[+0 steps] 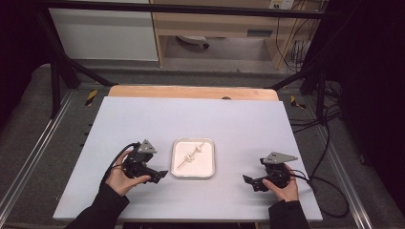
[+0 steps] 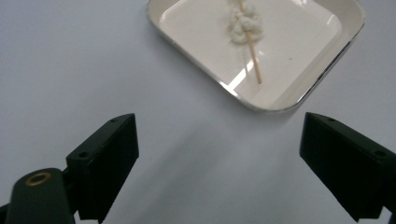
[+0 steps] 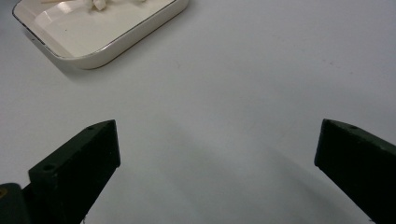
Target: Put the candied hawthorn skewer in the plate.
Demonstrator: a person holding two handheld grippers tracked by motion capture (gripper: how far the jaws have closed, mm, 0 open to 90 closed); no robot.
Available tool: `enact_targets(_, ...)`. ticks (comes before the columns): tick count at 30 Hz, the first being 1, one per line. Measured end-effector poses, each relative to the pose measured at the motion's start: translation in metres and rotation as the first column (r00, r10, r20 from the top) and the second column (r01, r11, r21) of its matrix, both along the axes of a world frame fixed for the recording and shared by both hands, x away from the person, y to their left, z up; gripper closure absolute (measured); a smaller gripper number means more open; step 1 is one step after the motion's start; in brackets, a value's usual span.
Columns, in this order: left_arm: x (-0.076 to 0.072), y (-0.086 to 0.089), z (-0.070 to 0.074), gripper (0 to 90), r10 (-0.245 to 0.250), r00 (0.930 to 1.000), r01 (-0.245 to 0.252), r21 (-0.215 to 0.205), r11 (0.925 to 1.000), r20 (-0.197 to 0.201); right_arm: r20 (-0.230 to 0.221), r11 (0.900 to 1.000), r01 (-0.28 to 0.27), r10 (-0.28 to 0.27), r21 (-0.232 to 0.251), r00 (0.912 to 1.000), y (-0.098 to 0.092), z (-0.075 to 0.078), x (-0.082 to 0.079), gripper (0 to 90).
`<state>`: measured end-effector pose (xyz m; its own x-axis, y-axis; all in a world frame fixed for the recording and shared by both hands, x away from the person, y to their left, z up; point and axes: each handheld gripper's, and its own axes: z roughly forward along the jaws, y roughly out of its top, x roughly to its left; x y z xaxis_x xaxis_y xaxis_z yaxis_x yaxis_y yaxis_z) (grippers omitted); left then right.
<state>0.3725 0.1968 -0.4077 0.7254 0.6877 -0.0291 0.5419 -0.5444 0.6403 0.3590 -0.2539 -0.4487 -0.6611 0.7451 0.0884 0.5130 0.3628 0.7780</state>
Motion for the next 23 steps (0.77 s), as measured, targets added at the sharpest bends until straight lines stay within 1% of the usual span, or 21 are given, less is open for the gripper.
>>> enact_targets(4,-0.006,0.019,-0.009,6.7,0.033,0.9991,-0.032,-0.027,0.9991,0.026,-0.003,1.0,-0.002,0.002,-0.004,1.0,0.001,-0.001,0.0,0.8)
enact_targets(6,-0.008,0.027,-0.013,6.3,0.054,0.9978,-0.053,-0.045,0.9976,0.038,-0.012,1.0,0.001,-0.001,0.0,0.9999,0.001,-0.001,0.0,0.8)
enact_targets(9,-0.014,0.038,-0.02,6.3,0.079,0.9958,-0.075,-0.082,0.9938,0.047,-0.01,1.0,-0.004,0.004,-0.002,0.9999,0.002,-0.002,-0.001,0.8)
enact_targets(12,-0.019,0.048,-0.028,6.3,0.089,0.9949,-0.084,-0.099,0.9915,0.047,-0.011,1.0,-0.003,0.003,-0.002,0.9999,0.002,-0.003,-0.001,0.8)
enact_targets(16,-0.023,0.056,-0.037,6.2,0.088,0.9954,-0.083,-0.11,0.9905,0.038,-0.015,1.0,-0.004,0.004,-0.001,0.9999,0.002,-0.003,-0.002,0.8)
enact_targets(17,-0.024,0.057,-0.038,6.2,0.082,0.9959,-0.078,-0.105,0.9915,0.037,-0.015,1.0,-0.005,0.005,-0.004,0.9999,0.002,-0.003,-0.002,0.8)
enact_targets(20,-0.024,0.058,-0.04,6.5,0.079,0.9964,-0.076,-0.098,0.9923,0.03,-0.019,1.0,-0.007,0.007,-0.003,0.9998,0.002,-0.003,-0.003,0.8)
enact_targets(23,-0.023,0.059,-0.04,7.0,0.079,0.9963,-0.075,-0.097,0.9924,0.033,-0.022,1.0,-0.009,0.008,-0.003,0.9997,0.003,-0.004,-0.002,0.9)
